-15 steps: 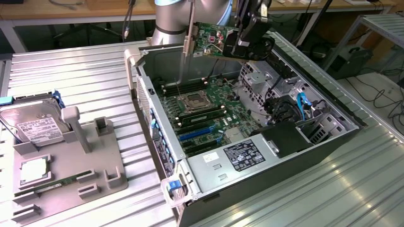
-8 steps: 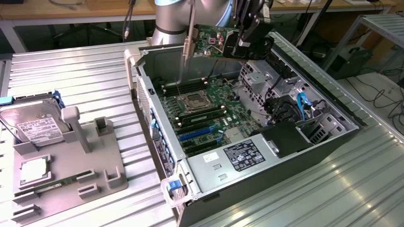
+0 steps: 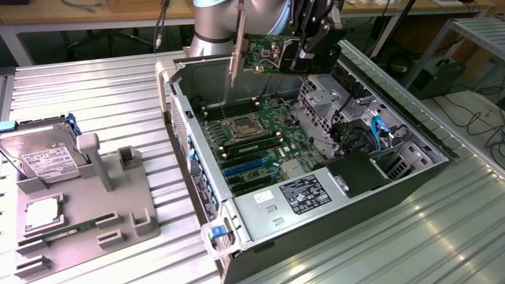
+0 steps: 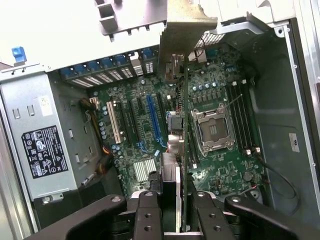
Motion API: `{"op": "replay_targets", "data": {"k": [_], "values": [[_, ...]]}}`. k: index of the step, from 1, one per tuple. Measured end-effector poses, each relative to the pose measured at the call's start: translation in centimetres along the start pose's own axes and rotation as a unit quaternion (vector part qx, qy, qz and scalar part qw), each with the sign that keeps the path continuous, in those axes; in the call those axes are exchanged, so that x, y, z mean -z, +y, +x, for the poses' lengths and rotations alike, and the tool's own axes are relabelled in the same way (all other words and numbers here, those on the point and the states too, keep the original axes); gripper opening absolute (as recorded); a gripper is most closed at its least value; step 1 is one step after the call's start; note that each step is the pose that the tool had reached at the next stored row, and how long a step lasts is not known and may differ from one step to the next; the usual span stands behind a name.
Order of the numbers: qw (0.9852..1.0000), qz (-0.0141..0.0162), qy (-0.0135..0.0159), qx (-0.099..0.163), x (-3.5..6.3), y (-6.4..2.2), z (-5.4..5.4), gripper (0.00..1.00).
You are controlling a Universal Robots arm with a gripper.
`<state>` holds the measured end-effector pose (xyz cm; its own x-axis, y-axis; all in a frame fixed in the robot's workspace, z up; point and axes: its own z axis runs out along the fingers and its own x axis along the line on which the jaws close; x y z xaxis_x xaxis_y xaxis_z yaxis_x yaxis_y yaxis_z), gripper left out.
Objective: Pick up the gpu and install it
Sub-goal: 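Insert the gpu into the slot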
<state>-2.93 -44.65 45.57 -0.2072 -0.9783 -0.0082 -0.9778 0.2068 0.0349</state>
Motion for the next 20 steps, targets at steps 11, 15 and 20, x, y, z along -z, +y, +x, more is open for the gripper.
{"op": "replay_targets", "data": {"k": [11, 15, 20], "values": [[0.9984, -0.0005, 0.002, 0.057, -0.03, 0.01, 0.0, 0.28], [0.9972, -0.0006, 0.0026, 0.075, -0.04, 0.01, 0.0, 0.28], [0.9953, -0.0008, 0.0034, 0.097, -0.06, 0.02, 0.0, 0.28]]}}
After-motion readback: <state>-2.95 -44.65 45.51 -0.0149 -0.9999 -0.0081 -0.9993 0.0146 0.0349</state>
